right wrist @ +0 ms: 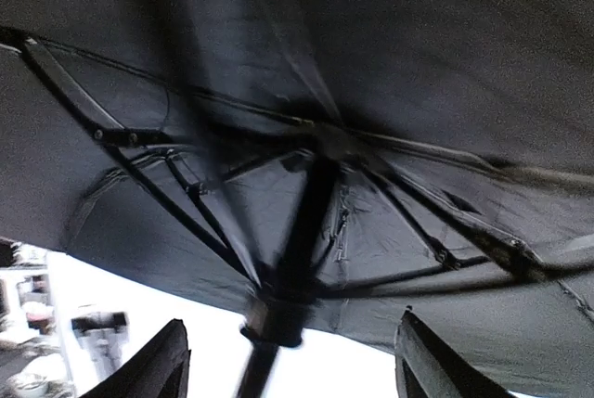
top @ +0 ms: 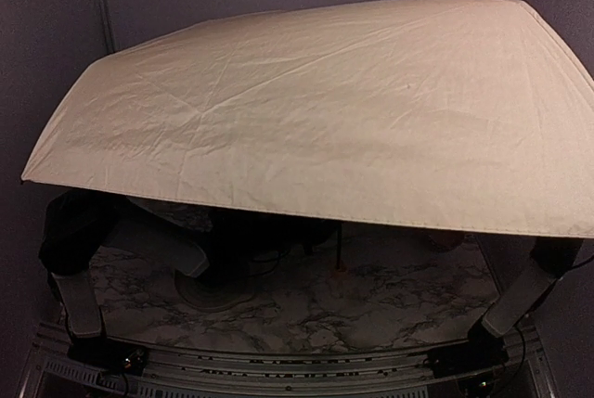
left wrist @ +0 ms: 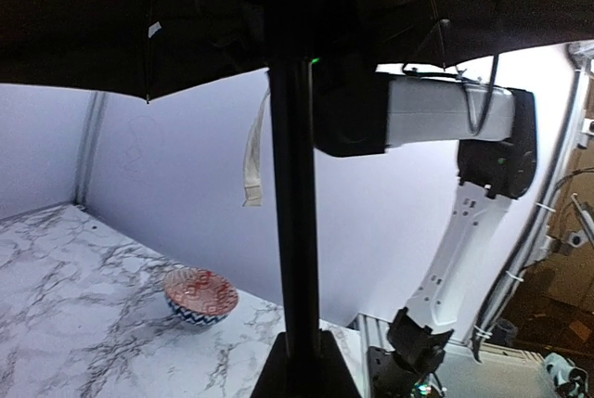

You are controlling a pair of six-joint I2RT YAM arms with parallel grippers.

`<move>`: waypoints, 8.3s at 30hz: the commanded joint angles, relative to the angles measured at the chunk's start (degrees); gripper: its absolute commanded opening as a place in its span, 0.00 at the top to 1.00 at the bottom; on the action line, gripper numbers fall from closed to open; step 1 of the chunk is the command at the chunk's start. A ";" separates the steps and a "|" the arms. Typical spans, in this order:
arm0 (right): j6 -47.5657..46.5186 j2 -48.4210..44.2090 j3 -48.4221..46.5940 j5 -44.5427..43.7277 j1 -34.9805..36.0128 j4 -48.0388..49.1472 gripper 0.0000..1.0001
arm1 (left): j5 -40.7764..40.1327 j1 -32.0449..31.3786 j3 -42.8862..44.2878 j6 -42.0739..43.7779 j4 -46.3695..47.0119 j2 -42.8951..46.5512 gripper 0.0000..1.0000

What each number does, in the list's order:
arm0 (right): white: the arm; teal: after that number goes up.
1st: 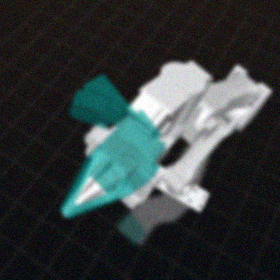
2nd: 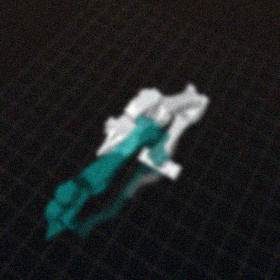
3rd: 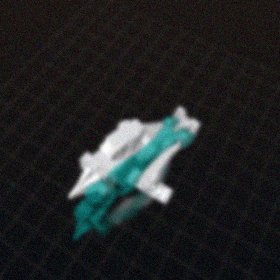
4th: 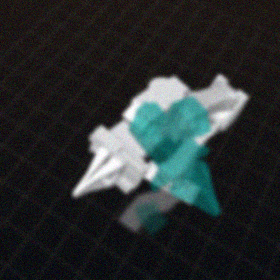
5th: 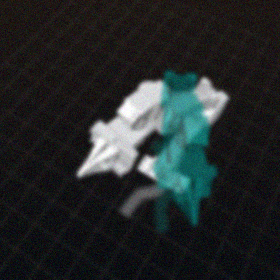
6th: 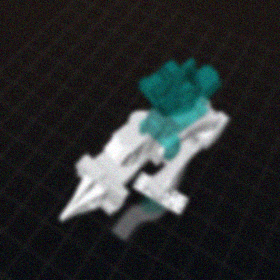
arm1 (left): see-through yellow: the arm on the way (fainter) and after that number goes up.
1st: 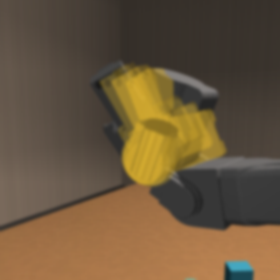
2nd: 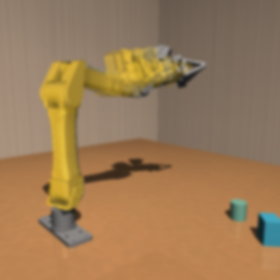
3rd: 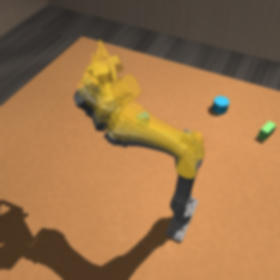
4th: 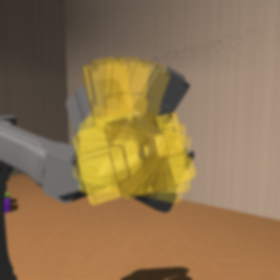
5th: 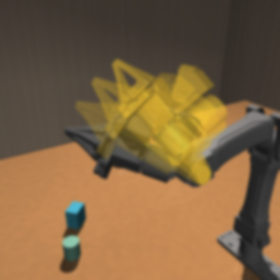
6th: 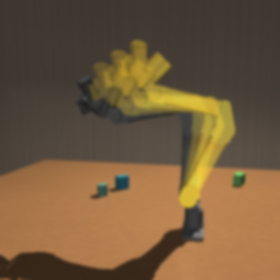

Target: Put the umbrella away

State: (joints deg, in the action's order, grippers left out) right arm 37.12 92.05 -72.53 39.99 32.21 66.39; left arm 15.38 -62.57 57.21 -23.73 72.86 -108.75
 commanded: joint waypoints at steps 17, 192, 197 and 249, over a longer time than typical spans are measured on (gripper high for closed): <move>-36.24 -4.82 0.05 -44.37 11.38 -26.10 0.33 | -21.67 -0.99 2.16 11.40 -9.69 4.77 1.00; -27.66 -4.65 9.95 -46.96 11.18 -4.34 1.00 | -1.27 2.65 3.87 -0.30 4.15 -10.17 0.35; -29.09 -6.16 9.69 -46.25 12.27 -3.98 1.00 | 3.25 2.37 0.57 -2.08 11.22 -7.34 0.34; -27.66 -20.27 15.16 -46.18 13.01 -13.73 0.57 | -12.30 -0.99 6.11 6.26 -10.29 5.48 1.00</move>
State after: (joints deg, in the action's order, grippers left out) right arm 9.58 75.02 -59.40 -4.12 47.13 52.60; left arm 8.78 -63.37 63.96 -16.45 57.23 -107.72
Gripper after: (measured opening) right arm 0.377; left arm 0.054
